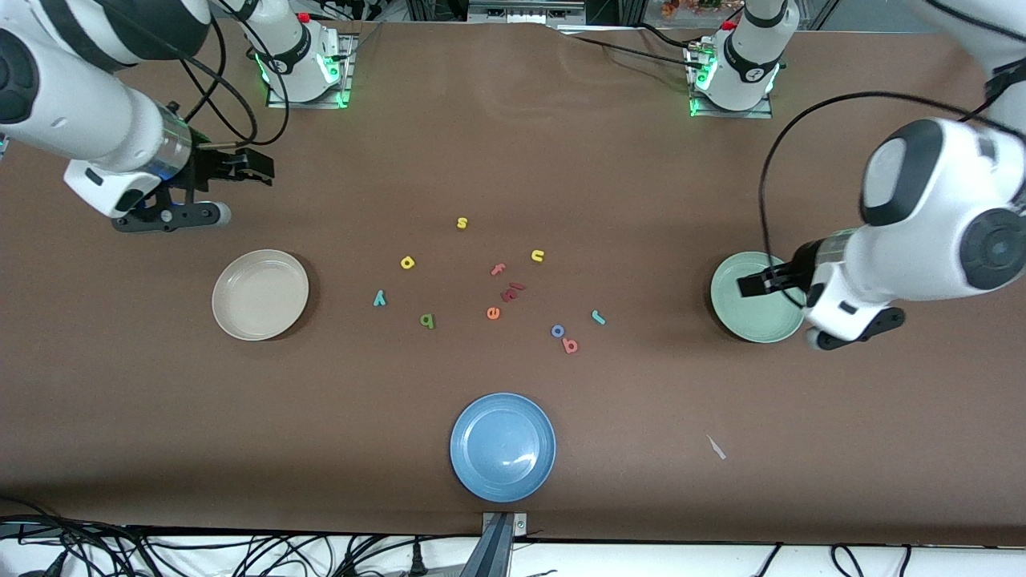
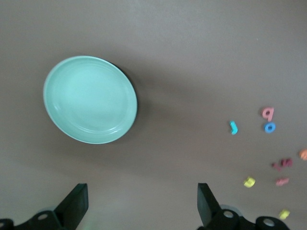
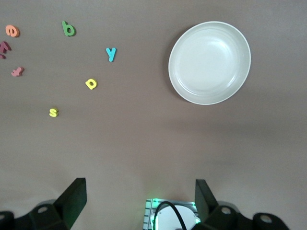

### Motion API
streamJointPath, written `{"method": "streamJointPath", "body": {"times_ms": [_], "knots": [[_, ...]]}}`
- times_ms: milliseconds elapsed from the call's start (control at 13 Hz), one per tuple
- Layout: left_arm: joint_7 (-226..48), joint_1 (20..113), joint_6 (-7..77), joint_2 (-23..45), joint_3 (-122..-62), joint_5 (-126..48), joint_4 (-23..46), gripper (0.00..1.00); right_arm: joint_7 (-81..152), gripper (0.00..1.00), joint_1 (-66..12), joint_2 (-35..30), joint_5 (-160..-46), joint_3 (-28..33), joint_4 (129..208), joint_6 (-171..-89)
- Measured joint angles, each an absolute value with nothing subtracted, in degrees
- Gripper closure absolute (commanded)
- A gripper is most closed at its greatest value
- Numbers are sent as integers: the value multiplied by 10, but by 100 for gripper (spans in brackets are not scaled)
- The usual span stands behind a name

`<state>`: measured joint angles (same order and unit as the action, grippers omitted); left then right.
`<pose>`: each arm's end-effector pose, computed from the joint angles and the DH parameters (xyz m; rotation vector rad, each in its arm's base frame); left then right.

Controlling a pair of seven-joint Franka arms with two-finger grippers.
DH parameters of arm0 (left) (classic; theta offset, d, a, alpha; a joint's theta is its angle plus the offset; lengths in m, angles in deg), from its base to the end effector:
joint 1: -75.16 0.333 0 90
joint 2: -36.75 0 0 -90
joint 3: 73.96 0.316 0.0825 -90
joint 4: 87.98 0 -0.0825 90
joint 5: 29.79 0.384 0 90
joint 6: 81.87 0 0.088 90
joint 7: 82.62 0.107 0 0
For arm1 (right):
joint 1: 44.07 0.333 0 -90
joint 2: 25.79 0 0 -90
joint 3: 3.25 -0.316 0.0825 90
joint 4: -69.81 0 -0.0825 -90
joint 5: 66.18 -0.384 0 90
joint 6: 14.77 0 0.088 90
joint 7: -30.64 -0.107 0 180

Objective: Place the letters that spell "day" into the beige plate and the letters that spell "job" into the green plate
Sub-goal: 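Reach the right gripper toward the cyan y while the left gripper reaches the cyan j, then grasp the cyan y with the right gripper while the left gripper grasps the cyan j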

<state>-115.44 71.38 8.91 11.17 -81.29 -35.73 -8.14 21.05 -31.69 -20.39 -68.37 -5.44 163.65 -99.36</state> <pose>0.6491 -0.1244 0.4372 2.9945 0.6053 -0.4508 0.5432 0.1449 0.5340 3.1001 0.1333 -0.4036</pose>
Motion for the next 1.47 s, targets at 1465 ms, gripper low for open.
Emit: {"method": "streamJointPath", "body": {"times_ms": [1465], "knots": [[-1581, 591, 491, -41, -859, -319, 50, 26, 124, 0, -229, -16, -701, -57, 1805, -1465]]}}
